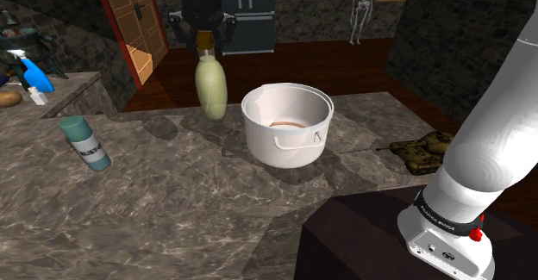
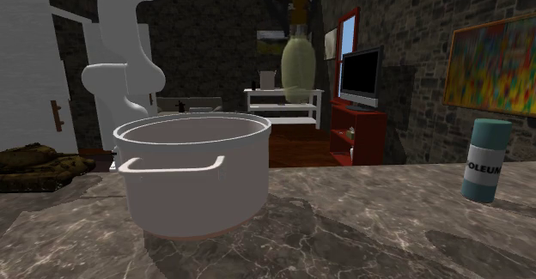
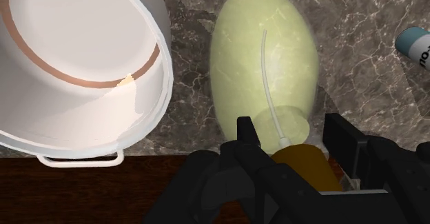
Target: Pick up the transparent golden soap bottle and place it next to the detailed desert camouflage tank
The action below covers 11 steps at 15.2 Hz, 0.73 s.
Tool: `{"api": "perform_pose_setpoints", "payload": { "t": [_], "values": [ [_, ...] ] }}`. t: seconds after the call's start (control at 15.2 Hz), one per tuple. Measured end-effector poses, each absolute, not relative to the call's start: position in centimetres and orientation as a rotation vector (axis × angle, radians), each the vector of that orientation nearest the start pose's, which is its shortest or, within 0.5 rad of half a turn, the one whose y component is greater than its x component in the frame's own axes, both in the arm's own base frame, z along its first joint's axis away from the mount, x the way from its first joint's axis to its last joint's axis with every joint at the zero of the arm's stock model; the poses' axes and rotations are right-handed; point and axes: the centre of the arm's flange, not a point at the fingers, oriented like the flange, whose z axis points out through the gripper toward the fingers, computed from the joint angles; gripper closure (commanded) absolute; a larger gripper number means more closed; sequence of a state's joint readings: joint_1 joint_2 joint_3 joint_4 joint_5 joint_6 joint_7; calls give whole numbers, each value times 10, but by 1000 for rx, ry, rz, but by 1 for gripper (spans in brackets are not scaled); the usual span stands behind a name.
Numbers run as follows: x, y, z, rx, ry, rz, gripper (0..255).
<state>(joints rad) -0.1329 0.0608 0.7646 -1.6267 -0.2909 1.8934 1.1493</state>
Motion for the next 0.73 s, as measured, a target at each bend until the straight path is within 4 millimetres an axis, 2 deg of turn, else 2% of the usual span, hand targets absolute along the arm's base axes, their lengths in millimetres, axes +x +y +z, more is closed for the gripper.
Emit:
{"api": "perform_pose_setpoints", "payload": {
  "t": [0.73],
  "values": [
    [502, 326, 664, -2998, 705, -511, 255]
  ]
}}
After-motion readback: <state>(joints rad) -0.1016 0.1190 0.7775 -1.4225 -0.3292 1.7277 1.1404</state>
